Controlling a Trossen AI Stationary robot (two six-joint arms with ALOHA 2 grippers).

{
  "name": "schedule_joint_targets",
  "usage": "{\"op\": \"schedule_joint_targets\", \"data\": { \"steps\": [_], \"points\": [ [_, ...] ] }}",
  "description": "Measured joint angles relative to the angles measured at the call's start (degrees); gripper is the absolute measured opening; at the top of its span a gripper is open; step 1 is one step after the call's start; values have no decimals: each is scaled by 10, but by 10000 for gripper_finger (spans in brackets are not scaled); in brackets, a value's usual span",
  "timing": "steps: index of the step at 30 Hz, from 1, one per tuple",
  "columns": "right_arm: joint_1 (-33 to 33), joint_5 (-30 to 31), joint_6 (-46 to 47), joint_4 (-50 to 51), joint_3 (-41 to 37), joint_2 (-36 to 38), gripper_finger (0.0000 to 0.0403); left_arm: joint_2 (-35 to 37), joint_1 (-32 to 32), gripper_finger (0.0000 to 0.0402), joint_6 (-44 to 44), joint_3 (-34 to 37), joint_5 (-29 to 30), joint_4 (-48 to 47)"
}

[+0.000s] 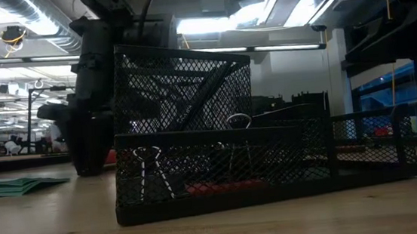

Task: Pick and place office supplies into organizer
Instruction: Put the black pen into the black desk organizer

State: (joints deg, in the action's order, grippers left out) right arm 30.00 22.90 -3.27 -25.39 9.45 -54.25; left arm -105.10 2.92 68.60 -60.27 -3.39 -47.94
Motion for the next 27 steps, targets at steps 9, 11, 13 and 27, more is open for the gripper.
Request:
{"op": "schedule_joint_targets", "data": {
  "steps": [9,11,13,27],
  "points": [
    [0,0,3,0,0,0,122,0,5,57,-182,0,12,0],
    [0,0,6,0,0,0,122,0,9,56,-210,0,21,1],
    [0,0,6,0,0,0,122,0,14,56,-235,0,34,1],
    [0,0,6,0,0,0,122,11,55,54,-314,1,89,2]
  ]
}}
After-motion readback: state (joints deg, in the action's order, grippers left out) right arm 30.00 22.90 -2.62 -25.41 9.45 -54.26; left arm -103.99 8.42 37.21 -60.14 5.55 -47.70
